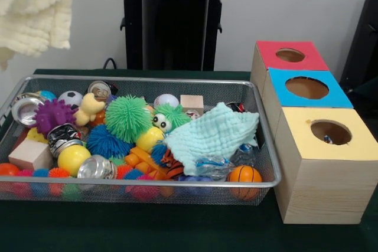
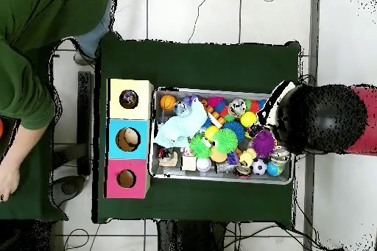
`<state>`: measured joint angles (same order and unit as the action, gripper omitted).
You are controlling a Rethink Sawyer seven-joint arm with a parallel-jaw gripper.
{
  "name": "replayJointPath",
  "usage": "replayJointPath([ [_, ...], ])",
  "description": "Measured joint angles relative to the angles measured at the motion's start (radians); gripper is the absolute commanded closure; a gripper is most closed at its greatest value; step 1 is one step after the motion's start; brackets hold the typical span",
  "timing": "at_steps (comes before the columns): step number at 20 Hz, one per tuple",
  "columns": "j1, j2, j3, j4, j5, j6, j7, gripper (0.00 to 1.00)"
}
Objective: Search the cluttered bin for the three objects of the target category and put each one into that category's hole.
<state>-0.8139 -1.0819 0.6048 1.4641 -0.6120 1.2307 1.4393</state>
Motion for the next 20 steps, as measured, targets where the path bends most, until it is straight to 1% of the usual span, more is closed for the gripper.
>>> replayJointPath([
  [11,0.061,0.002,-0.044,0.072,-0.001,-0.068,0.0,1.0],
  [14,0.091,0.01,-0.07,0.074,-0.014,-0.109,0.0,1.0],
  [20,0.113,0.024,-0.089,0.074,-0.015,-0.182,0.0,1.0],
])
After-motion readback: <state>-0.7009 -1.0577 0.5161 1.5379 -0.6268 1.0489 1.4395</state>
